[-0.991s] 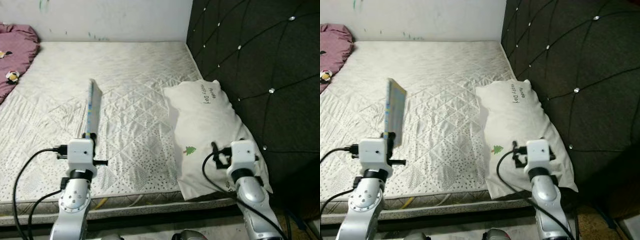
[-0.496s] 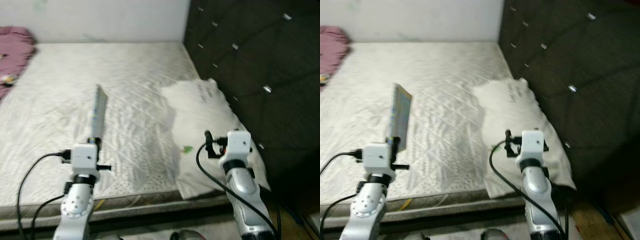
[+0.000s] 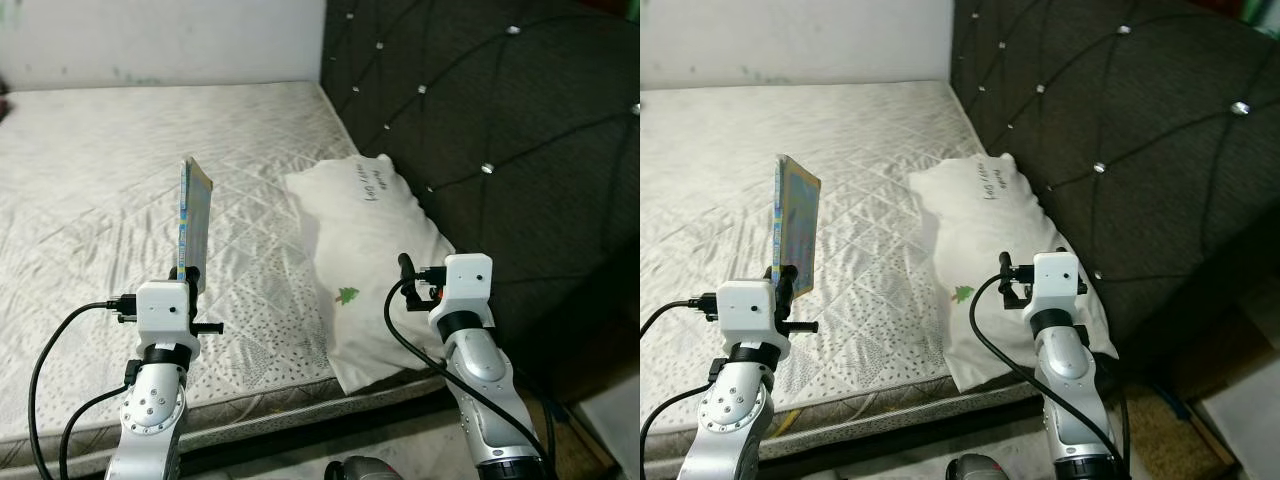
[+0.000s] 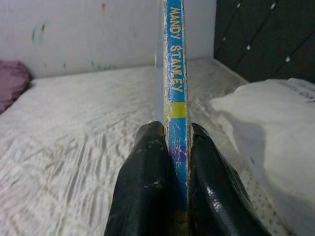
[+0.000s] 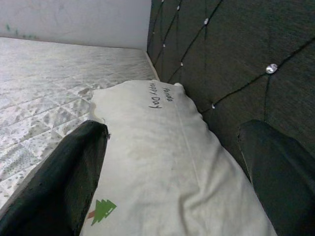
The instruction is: Clean up the room
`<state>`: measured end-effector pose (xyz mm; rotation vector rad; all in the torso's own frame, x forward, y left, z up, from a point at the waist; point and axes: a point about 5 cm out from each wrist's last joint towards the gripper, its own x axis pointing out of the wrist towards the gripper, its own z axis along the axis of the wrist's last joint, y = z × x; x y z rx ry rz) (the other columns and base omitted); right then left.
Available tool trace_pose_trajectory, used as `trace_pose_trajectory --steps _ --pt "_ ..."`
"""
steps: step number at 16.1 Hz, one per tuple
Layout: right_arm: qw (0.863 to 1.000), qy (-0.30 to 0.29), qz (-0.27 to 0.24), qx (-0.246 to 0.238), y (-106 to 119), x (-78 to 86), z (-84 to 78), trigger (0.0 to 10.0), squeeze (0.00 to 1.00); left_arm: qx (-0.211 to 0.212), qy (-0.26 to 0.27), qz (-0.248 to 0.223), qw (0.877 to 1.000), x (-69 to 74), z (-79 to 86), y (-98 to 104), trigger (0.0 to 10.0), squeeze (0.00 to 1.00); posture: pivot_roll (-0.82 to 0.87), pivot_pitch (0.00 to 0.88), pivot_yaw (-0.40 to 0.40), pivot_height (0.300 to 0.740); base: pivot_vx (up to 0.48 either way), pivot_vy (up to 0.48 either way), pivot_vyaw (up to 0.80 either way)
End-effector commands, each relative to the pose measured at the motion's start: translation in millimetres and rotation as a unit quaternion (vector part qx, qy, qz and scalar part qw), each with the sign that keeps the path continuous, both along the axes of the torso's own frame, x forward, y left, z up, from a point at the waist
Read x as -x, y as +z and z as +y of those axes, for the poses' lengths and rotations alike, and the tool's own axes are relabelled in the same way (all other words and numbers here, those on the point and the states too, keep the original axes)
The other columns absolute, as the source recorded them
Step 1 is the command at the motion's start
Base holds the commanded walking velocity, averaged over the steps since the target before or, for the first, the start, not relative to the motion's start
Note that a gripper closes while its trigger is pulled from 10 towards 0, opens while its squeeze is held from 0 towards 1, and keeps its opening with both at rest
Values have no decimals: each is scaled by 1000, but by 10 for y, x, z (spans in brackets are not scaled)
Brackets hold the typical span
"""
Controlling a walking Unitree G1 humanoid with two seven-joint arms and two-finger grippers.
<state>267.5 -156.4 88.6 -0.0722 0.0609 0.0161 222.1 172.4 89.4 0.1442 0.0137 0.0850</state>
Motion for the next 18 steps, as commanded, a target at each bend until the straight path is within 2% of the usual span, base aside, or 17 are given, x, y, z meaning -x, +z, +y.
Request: trace_pose_trajectory --steps 1,16,18 --pt "1000 -1 0 1 19 -9 -33 10000 0 0 -4 -18 1000 -5 -26 81 10000 0 11 0 -52 740 0 0 0" --pt "1000 21 9 1 25 -14 -8 10000 0 -10 11 -3 1000 0 9 49 10000 0 1 0 -65 740 0 0 0" --pt "1000 26 9 -3 26 -20 2 10000 0 -10 14 -2 1000 5 11 43 10000 0 2 0 -67 720 0 0 0"
